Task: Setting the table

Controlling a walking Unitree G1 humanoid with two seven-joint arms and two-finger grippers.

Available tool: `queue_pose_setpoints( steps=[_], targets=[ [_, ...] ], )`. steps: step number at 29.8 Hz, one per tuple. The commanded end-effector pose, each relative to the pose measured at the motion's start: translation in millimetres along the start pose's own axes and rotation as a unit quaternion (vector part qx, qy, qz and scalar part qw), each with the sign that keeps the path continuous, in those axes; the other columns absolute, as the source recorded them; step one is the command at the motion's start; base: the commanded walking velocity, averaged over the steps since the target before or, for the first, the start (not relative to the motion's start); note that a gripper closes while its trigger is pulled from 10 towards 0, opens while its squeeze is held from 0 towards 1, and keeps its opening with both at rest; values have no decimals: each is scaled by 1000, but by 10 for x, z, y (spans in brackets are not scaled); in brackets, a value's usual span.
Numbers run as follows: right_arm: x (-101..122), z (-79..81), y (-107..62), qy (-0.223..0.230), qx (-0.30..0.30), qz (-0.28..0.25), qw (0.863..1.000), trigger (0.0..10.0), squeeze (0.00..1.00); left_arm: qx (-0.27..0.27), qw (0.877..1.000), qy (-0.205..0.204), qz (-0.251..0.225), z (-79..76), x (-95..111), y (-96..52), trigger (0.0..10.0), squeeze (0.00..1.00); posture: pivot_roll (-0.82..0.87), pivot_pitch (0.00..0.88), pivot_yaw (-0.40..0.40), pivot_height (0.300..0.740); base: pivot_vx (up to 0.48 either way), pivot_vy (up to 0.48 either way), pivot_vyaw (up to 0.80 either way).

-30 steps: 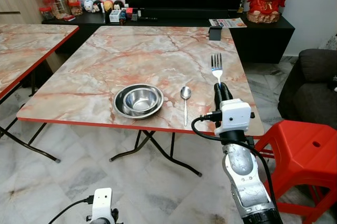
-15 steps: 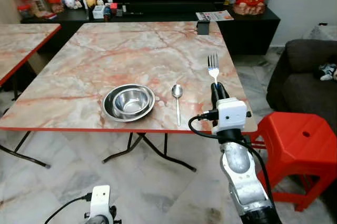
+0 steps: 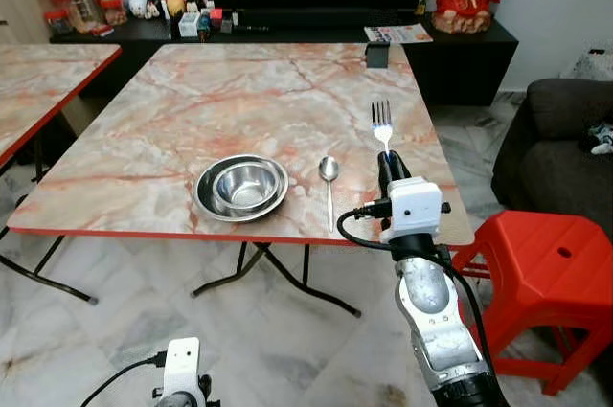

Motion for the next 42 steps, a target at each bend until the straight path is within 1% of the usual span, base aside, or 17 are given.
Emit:
queue_pose_setpoints(
  steps=[1,2,13,16,17,19,22,23,25,30,32,34,35,37,38,39,42],
  targets=[
    [-13,-40,11,-3,-7,2,1000,10000,0,3,1000,-4,-3,7,45,8,10000,0,-83,0,31,740,281,0,-712],
    [6,-41,13,-6,-7,-5,1000,10000,0,3,1000,-4,-3,11,48,9,10000,0,-84,0,34,740,285,0,0],
    [1,-44,14,-9,-8,-4,1000,10000,0,2,1000,-5,-7,0,81,15,10000,0,-84,0,33,740,284,0,0],
    [13,-38,15,-19,-4,-8,1000,10000,0,2,1000,-5,-6,2,76,14,10000,0,-85,0,34,740,275,0,0],
    [31,-3,6,-30,8,-15,999,10000,0,3,1000,-5,-6,5,72,13,10000,0,-84,0,34,740,270,0,0],
    [46,23,-8,-33,14,-20,999,10000,0,3,1000,-5,-6,9,70,12,10000,0,-82,0,33,740,272,0,400],
    [43,45,-22,-31,17,-20,999,10000,0,4,1000,-5,-6,15,68,11,10000,0,-82,0,34,740,268,0,800],
    [38,49,-27,-15,16,-18,1000,10000,0,3,1000,-6,-6,17,67,11,10000,0,-81,0,34,740,262,0,0],
    [36,49,-28,-9,15,-18,1000,10000,0,3,1000,-6,-6,18,67,11,10000,0,-81,0,34,740,262,0,0],
    [23,21,-42,-18,6,-13,1000,10000,0,-2,1000,-9,-8,14,63,7,10000,0,-83,0,40,740,0,0,0],
    [-51,14,-103,-17,0,5,1000,10000,0,-4,1000,-9,-8,17,62,6,10000,0,-83,0,43,740,0,0,0],
    [-79,14,-127,-18,-2,12,1000,10000,0,-4,1000,-9,-8,24,61,5,10000,0,-82,0,44,740,0,0,0],
    [-171,3,-172,-24,-10,37,999,10000,0,-5,1000,-7,-7,36,60,3,10000,0,-82,0,50,740,0,0,0],
    [-269,-5,-217,-25,-17,66,997,10000,0,-5,1000,-4,-6,51,56,1,10000,0,-81,0,55,740,0,0,0],
    [-355,-19,-250,-20,-28,92,995,10000,0,-5,1000,-1,-4,71,50,-2,10000,0,-82,0,60,740,0,0,0],
    [-390,-23,-263,-8,-36,105,994,10000,0,-4,1000,1,-2,89,45,-5,10000,0,-81,0,68,740,0,0,0],
    [-460,-5,-274,16,-40,128,991,10000,0,-2,1000,7,0,129,35,-11,10000,0,-85,0,76,740,0,0,0]
  ],
)
Point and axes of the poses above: a point about 5 cm out from each wrist's last joint towards the gripper, its own y axis pointing out of the wrist towards the gripper, its own x axis along the axis of the wrist's last joint, z = x × y, the point moved 4 cm from there along y, pointing out of the wrist towards the gripper, and after that the axes turned 11 degrees about -y, right-handed, at the moved point
